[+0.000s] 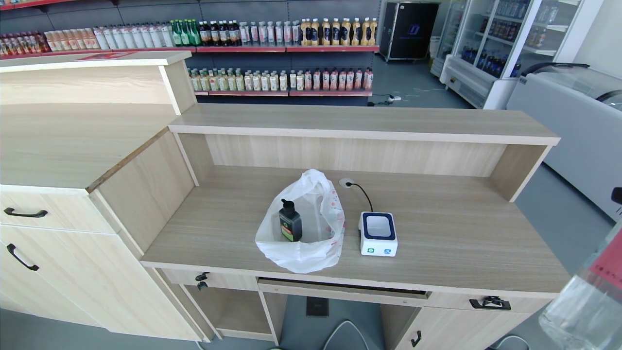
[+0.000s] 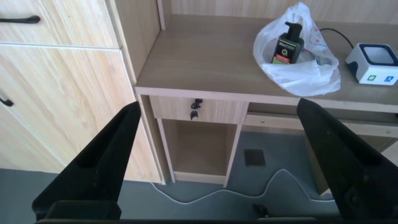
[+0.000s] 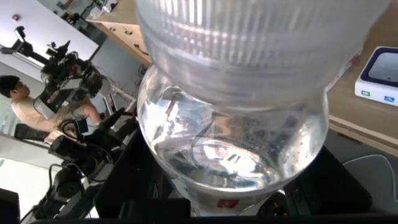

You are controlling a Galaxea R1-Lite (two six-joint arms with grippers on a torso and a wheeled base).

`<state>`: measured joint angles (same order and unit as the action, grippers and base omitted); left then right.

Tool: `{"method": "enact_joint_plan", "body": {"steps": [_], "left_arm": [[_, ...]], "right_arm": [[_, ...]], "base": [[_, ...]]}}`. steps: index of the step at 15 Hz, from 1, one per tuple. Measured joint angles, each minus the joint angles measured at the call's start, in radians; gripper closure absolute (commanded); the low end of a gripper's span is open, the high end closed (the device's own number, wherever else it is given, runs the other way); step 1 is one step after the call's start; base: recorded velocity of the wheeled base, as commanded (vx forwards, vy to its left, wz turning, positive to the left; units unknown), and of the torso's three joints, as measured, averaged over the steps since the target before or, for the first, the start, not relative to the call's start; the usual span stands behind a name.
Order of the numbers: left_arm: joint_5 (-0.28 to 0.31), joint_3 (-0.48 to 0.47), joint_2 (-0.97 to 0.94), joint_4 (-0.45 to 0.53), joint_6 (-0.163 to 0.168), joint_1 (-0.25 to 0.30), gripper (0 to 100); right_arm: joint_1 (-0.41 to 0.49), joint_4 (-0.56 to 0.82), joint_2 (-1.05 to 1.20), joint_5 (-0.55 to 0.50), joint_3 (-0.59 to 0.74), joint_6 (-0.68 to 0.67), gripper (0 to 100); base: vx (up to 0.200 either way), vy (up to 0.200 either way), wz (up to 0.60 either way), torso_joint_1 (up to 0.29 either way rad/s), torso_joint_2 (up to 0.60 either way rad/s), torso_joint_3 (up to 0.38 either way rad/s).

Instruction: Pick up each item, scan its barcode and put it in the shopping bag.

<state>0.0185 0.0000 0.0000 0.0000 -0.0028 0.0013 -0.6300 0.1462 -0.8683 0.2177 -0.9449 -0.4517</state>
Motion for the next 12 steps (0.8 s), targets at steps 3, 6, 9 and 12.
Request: {"method": "enact_joint_plan", "body": {"steps": [3, 6, 9, 12], "left_arm": [[0.000, 0.000, 0.000, 0.000, 0.000, 0.000, 0], [0.000, 0.000, 0.000, 0.000, 0.000, 0.000, 0], [0.000, 0.000, 0.000, 0.000, 0.000, 0.000, 0], [0.000, 0.000, 0.000, 0.000, 0.000, 0.000, 0]], "right_arm": [[0.007, -0.007, -0.023, -0.010, 0.000, 0.002, 100], [0.041, -0.092, -0.086, -0.030, -0.003, 0.009, 100], [0.112, -0.216, -0.192, -0.088, 0.006, 0.089, 100], [0.231, -0.366, -0.313, -0.100, 0.041, 0.314, 100]], "base": [[0.000, 0.000, 0.00, 0.000, 0.00, 0.000], [0.000, 0.000, 0.00, 0.000, 0.00, 0.000], [0.000, 0.000, 0.00, 0.000, 0.00, 0.000], [0.000, 0.000, 0.00, 0.000, 0.00, 0.000]]}}
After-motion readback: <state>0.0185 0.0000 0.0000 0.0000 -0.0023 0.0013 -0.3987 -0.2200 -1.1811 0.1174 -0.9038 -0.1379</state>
